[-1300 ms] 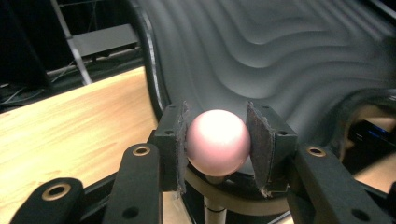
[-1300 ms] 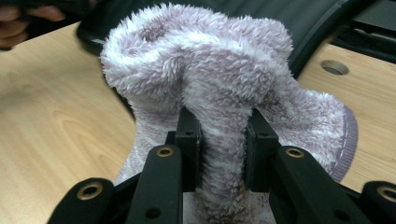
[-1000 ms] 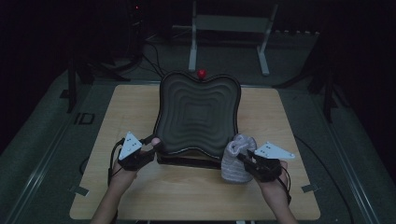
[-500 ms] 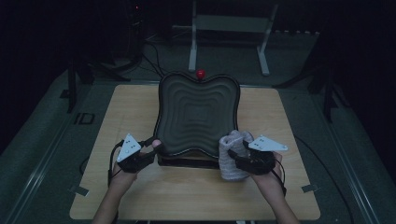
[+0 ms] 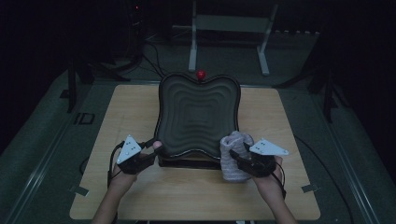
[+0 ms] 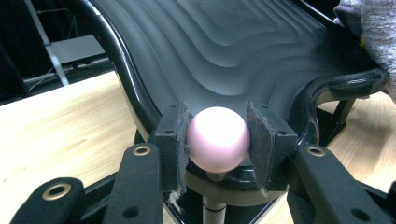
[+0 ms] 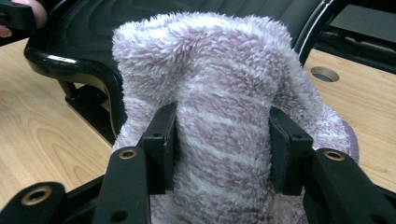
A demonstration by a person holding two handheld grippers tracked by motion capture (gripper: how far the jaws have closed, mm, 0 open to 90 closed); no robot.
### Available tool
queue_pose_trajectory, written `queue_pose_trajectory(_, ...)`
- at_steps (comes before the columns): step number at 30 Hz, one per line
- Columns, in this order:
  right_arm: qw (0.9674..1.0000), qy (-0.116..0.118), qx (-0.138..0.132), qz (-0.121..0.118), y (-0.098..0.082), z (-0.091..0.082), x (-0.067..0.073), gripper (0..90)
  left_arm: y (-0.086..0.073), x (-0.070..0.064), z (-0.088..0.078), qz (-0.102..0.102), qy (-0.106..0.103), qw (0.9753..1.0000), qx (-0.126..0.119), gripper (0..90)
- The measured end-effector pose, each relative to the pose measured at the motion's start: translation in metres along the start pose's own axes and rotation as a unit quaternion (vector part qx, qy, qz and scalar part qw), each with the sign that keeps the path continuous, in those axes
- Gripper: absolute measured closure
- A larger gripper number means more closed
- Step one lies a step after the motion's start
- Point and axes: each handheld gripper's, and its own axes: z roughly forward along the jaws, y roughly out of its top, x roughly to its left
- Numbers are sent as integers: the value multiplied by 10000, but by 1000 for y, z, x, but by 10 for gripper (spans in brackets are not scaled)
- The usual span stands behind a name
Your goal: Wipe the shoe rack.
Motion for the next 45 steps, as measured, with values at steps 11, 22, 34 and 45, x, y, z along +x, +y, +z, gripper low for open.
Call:
queue_pose_trajectory(11,9998,81,-161,-91,-12,-14,3,517,0,-2,2,12,-40,10000,2,601)
queue_pose_trajectory(22,9993,-77,350,111,-38,-16,-11,714,0,-4,2,-45,-36,10000,-13,601)
queue_pose_trajectory(34,9956,-653,349,572,-46,-24,-57,718,0,4,-11,-285,-224,9987,-365,446)
queue_pose_trajectory(45,9924,-1001,38,712,-29,-24,-98,714,-18,16,-28,-430,-371,9974,-434,215)
